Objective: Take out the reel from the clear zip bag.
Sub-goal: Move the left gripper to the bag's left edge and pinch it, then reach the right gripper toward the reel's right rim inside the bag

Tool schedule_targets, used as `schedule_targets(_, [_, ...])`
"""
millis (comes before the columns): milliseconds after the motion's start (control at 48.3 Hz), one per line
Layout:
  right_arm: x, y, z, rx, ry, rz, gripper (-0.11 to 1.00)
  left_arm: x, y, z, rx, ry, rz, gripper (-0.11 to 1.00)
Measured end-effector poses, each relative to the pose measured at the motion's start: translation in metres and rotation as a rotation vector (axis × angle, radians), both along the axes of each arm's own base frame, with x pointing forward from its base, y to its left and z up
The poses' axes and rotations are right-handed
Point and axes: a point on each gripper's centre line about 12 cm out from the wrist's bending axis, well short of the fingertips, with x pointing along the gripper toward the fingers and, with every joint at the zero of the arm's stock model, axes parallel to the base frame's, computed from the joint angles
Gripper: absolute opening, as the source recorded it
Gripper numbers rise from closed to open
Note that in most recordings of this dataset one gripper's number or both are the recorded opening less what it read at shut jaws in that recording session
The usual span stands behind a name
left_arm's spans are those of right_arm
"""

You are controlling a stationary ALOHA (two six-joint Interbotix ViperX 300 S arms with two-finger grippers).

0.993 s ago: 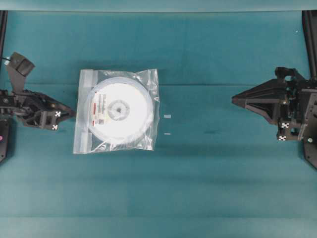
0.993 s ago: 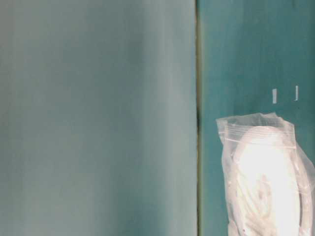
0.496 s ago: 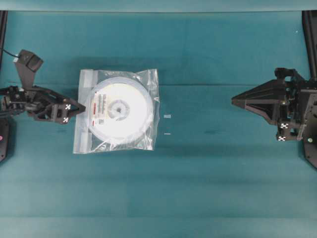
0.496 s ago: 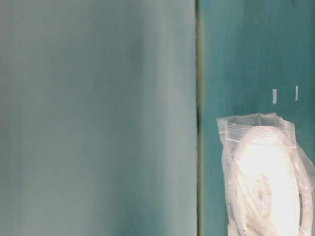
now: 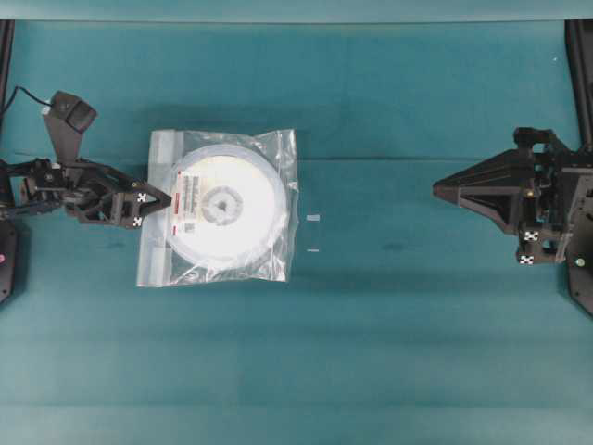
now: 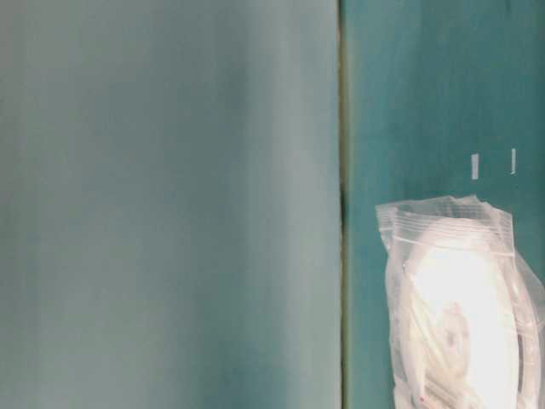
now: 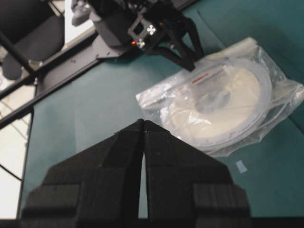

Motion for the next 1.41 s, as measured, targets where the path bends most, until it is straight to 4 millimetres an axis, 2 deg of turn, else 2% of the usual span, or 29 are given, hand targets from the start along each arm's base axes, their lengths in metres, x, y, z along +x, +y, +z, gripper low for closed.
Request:
schedule_targets(228, [0.0, 0.0, -0.001, 0.002, 0.003, -0.002, 0.01, 0.0, 0.001, -0.001, 0.0, 0.006, 0.001, 0.19])
schedule_targets(352, [0.001, 0.0, -0.001, 0.0, 0.006, -0.002, 0.01, 0.0, 0.0, -0.001, 0.003, 0.015, -0.004, 0.03])
schedule_targets(496, [0.004, -0.001, -0.007, 0.03, 0.031, -0.009, 0.01, -0.002, 0.0, -0.004, 0.013, 0.043, -0.02, 0.0])
schedule_targets(683, [0.014, -0.004, -0.032, 0.166, 0.129, -0.059, 0.01, -0.001, 0.0, -0.004, 0.032, 0.052, -0.038, 0.0])
schedule_targets(827, [0.034, -0.008, -0.054, 0.255, 0.221, -0.111, 0.07, -0.001, 0.0, -0.004, 0.033, 0.053, -0.039, 0.0])
schedule_targets(931, [0.05, -0.012, -0.066, 0.277, 0.268, -0.137, 0.24, -0.001, 0.0, -0.004, 0.034, 0.055, -0.04, 0.0])
schedule_targets(1117, [0.083, -0.026, -0.085, 0.325, 0.333, -0.207, 0.75, -0.001, 0.0, -0.004, 0.033, 0.053, -0.039, 0.0])
schedule_targets(1200, [0.096, -0.035, -0.095, 0.342, 0.355, -0.241, 0.92, -0.001, 0.0, -0.004, 0.033, 0.054, -0.039, 0.0])
schedule_targets(1241, [0.101, -0.039, -0.098, 0.346, 0.363, -0.252, 0.93, -0.001, 0.0, -0.004, 0.035, 0.052, -0.04, 0.0])
schedule_targets(1407, [0.116, -0.044, -0.114, 0.371, 0.402, -0.278, 0.87, -0.001, 0.0, -0.004, 0.033, 0.053, -0.039, 0.0])
